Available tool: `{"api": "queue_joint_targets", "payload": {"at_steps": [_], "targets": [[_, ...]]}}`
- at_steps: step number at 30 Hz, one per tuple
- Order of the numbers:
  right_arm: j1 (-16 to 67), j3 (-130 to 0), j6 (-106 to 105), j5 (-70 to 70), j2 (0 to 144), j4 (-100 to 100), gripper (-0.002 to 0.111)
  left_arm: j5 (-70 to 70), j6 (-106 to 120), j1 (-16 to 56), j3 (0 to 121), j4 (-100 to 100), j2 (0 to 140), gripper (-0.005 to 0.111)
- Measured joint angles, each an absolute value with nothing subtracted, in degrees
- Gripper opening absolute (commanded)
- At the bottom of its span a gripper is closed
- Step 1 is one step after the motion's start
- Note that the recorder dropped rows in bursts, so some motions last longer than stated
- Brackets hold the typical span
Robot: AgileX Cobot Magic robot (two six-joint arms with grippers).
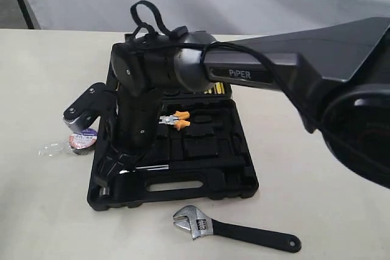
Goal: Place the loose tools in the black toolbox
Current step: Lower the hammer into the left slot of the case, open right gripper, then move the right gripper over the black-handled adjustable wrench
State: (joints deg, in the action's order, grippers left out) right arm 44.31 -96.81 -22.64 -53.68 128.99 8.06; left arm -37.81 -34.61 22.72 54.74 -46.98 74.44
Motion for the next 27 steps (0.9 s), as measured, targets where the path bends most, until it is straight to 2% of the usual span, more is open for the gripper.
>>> {"api": "queue_joint_targets", "payload": {"at_steps": [7, 12, 19, 27], "targets": [[44.2, -101.6, -20.1, -58.6, 127.7, 7.0, 0.000, -37.8, -34.6, 22.7, 54.7, -47.0, 74.4, 0.001], [41.8, -101.2, -16.1, -59.7, 119.3, 4.8, 0.000, -37.8, -34.6, 22.7, 54.7, -47.0, 74.4, 0.001], [30.8, -87.1, -10.4, -58.7, 113.4, 3.4, 0.000, -37.8, -34.6, 22.7, 54.7, -47.0, 74.4, 0.001], [26.7, -74.2, -9.8, -53.6, 111.5, 5.7, 0.000, -37.8, -34.6, 22.7, 54.7, -47.0, 74.4, 0.001]]}}
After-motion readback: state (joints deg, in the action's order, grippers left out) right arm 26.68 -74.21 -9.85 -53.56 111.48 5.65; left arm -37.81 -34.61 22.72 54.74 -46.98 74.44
